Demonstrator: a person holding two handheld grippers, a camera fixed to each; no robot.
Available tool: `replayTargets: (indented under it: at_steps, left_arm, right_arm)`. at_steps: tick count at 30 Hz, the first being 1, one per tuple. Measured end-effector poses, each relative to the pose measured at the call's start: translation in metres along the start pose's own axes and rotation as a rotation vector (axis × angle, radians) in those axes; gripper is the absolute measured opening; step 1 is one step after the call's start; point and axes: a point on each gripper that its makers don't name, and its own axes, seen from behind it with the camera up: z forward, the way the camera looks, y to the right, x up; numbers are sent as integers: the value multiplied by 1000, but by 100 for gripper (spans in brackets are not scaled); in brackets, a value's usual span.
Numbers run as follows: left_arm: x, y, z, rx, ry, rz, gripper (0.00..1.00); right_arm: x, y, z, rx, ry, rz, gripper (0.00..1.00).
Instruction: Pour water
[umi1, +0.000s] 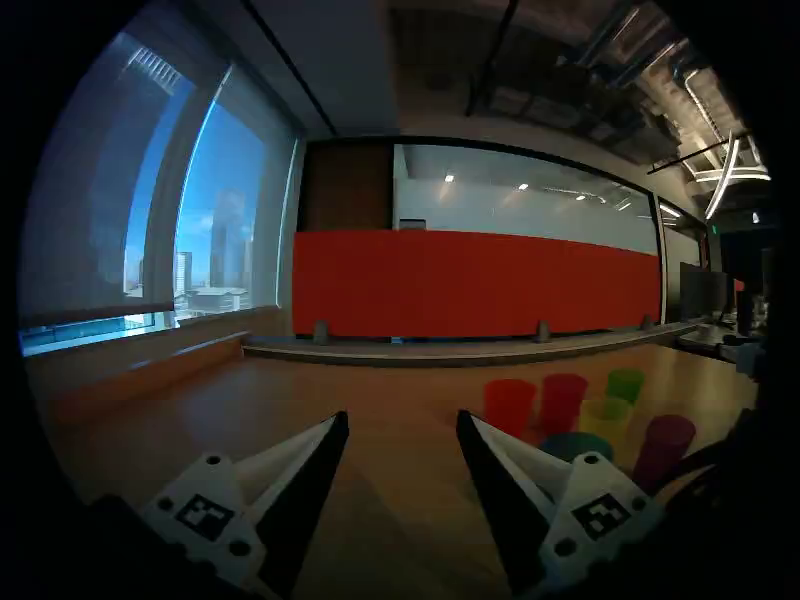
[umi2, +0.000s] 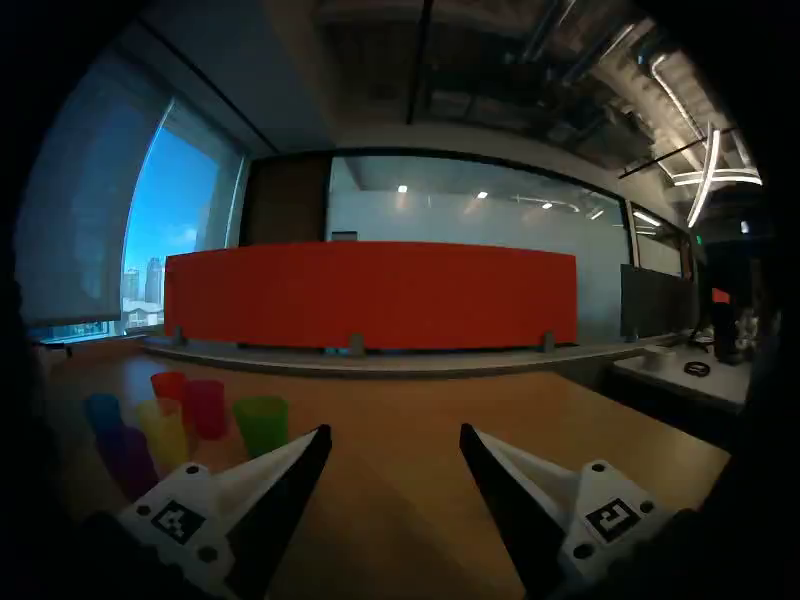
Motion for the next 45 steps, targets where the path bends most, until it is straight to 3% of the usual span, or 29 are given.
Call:
replayTargets:
  at_steps: [7, 17, 23, 29, 35, 45]
  left_arm:
    - [31, -4, -2, -13, 1, -26, 79]
    - [93, 1, 7, -81, -27, -65, 80]
    - [131, 5, 13, -109, -47, -45, 80]
    - [175, 8, 18, -128, -23, -31, 80]
    - [200, 13, 20, -152, -36, -12, 80]
    - [226, 39, 15, -272, -29, -11, 80]
  right_arm:
    - [21, 2, 0, 18, -8, 0, 99]
    - [84, 2, 8, 60, -50, 14, 99]
    - [133, -6, 12, 95, -43, 36, 99]
    - [172, -12, 14, 126, -40, 54, 99]
    - [188, -19, 15, 154, -44, 49, 99]
    - [188, -26, 15, 221, -55, 57, 99]
